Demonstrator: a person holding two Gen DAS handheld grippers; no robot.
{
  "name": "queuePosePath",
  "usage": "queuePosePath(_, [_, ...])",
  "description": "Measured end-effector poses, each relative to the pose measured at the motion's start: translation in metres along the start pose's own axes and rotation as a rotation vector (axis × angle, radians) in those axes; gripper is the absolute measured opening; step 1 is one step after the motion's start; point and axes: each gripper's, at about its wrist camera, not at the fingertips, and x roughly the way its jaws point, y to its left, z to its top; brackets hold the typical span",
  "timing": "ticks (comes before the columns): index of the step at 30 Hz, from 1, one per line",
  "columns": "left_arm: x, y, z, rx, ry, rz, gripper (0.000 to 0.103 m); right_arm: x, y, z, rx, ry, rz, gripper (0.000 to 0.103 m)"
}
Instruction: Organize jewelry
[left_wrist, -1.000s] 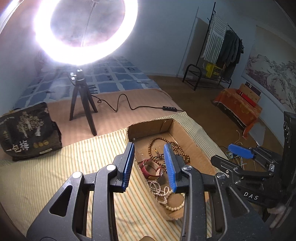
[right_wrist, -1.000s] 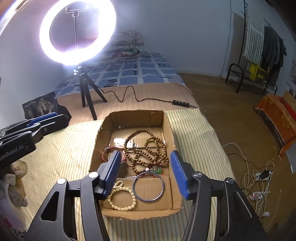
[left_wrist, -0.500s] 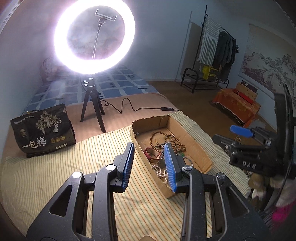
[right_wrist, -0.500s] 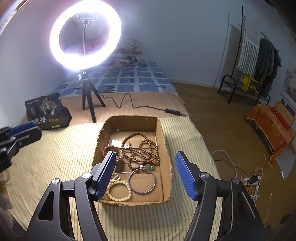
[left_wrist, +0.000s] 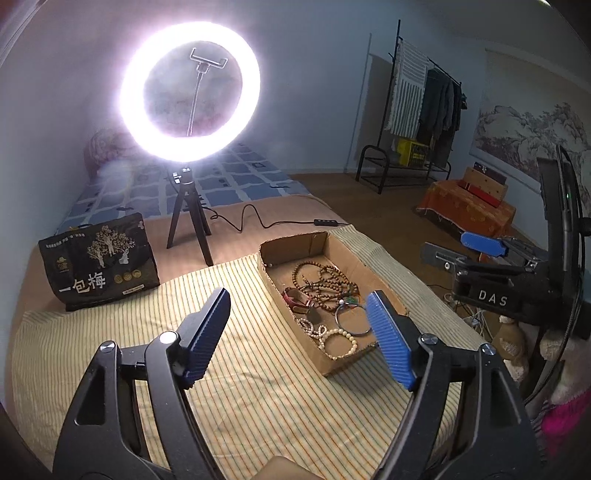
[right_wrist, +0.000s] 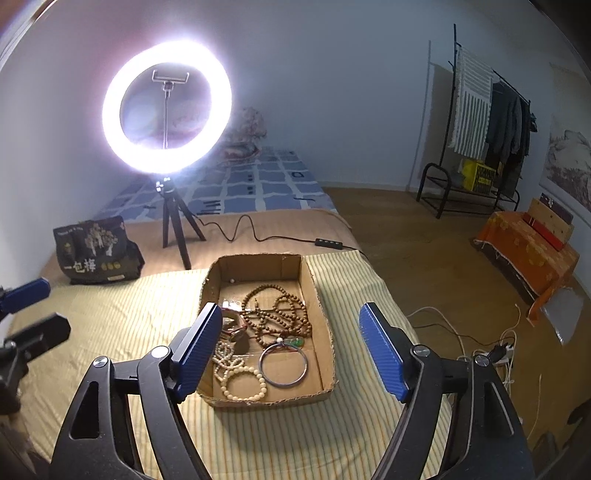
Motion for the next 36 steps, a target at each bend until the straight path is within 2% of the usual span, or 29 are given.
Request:
queuePosePath(4, [-0.008,-0.002,-0.003,0.006,-0.008,0.007,0.086,-0.005,0.0,-0.004,0.009,-0.013,-0.002,0.078])
queuePosePath(10, [-0.016,-0.003,-0.006,0.007,-0.02,0.027,0.09,-0.008,0.002,-0.007,0.0,-0.025,-0.004,0.078])
queuePosePath(13, [-0.018,-0.005,-0.007,0.009,-0.019,0.039,0.098,-0.008,0.003,-0.008,0.001,-0.03,-0.006,0.078])
queuePosePath(20, [-0.021,-0.007,-0.008,0.021,-0.048,0.085,0.103,-0.009,0.003,-0.008,0.0,-0.04,-0.016,0.079])
queuePosePath(25, [-0.021,-0.006,-0.008,0.016,-0.058,0.115,0.103,-0.007,0.001,-0.008,0.012,-0.041,-0.018,0.079])
queuePosePath(36, [-0.023,-0.008,-0.008,0.021,-0.06,0.122,0.103,-0.008,0.002,-0.009,0.005,-0.042,-0.026,0.079])
